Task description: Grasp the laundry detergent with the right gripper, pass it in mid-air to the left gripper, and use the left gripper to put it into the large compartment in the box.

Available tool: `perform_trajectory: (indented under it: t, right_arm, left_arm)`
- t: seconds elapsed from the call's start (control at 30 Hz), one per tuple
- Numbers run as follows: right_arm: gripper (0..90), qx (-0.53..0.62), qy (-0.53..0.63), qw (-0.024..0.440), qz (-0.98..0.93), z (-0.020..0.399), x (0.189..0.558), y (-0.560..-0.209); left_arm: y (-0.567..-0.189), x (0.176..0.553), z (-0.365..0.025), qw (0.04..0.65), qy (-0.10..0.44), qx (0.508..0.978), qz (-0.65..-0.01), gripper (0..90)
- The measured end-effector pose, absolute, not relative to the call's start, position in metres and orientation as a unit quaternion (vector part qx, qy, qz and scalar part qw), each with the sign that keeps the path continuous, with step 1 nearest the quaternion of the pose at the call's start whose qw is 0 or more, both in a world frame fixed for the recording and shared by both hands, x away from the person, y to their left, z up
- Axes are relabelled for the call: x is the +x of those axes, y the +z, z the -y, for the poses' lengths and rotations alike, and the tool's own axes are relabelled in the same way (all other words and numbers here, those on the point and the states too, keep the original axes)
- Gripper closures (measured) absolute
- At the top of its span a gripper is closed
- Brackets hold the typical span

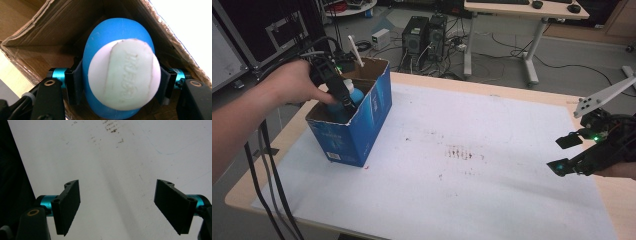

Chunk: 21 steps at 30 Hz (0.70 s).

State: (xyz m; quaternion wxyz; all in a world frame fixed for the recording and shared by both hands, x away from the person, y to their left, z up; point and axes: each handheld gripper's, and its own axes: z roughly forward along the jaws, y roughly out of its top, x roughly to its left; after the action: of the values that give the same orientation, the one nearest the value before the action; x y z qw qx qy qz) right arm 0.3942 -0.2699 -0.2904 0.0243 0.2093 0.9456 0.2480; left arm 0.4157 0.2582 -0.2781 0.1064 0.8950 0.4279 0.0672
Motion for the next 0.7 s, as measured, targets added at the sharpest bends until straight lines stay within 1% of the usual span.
perform_trajectory:
  t: [0.1, 0.13, 0.3, 0.4, 0.47, 0.53, 0.6, 0.7]
  right_arm:
    - [20.7, 0.210, 0.247, 0.024, -0.946, 0.270, 0.394, -0.291]
    - [20.7, 0.211, 0.251, 0.021, -0.944, 0.270, 0.394, -0.291]
    - [20.7, 0.209, 0.253, 0.021, -0.944, 0.269, 0.393, -0.291]
    - [20.7, 0.207, 0.254, 0.021, -0.944, 0.269, 0.393, -0.291]
    - [20.7, 0.208, 0.254, 0.020, -0.944, 0.269, 0.393, -0.291]
    - [20.7, 0.206, 0.254, 0.023, -0.945, 0.269, 0.393, -0.291]
    - [20.7, 0.204, 0.255, 0.021, -0.945, 0.268, 0.393, -0.291]
    - [20.7, 0.202, 0.258, 0.018, -0.945, 0.266, 0.394, -0.290]
  left_arm:
    - [-0.278, 0.416, -0.258, 0.106, 0.068, 0.895, -0.428, 37.1]
    - [-0.278, 0.416, -0.259, 0.110, 0.061, 0.893, -0.432, 34.3]
    - [-0.279, 0.416, -0.259, 0.107, 0.060, 0.894, -0.431, 33.0]
    - [-0.278, 0.416, -0.258, 0.104, 0.067, 0.896, -0.427, 29.3]
    - [-0.277, 0.415, -0.258, 0.102, 0.070, 0.897, -0.424, 24.8]
    - [-0.275, 0.414, -0.257, 0.102, 0.082, 0.900, -0.415, 23.4]
    - [-0.273, 0.412, -0.255, 0.099, 0.093, 0.901, -0.411, 19.0]
    - [-0.267, 0.411, -0.254, 0.105, 0.097, 0.902, -0.408, 17.8]
